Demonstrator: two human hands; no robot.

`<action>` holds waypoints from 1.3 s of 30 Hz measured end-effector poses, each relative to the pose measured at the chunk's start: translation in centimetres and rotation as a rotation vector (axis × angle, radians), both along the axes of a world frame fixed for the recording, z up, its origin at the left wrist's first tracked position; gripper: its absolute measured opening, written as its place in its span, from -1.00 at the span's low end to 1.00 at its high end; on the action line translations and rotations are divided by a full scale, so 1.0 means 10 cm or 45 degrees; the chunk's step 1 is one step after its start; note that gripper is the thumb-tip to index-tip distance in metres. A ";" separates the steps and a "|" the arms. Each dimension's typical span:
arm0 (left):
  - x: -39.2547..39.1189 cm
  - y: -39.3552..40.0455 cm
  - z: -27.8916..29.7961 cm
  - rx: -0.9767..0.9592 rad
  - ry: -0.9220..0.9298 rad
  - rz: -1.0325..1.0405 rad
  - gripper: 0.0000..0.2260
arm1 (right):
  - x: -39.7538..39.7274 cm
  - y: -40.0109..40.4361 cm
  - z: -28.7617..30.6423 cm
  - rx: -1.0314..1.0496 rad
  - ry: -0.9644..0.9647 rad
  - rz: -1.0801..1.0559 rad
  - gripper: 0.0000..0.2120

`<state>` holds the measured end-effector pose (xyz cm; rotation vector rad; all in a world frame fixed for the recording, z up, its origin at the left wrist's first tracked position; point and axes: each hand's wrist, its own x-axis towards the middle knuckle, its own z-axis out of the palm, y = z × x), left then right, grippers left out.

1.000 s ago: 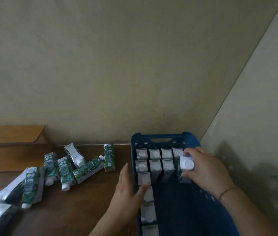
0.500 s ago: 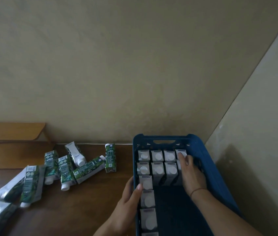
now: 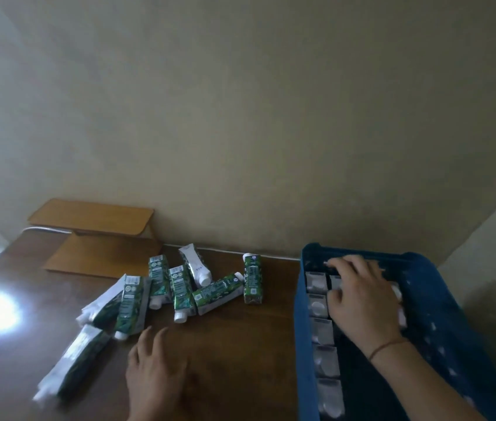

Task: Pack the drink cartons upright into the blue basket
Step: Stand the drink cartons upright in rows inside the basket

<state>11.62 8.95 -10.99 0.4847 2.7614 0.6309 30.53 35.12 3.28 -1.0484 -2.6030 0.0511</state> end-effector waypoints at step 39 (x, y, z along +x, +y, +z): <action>-0.55 -0.25 1.17 0.864 -1.151 -0.936 -0.41 | -1.09 -1.46 0.09 -1.304 0.571 0.654 -0.36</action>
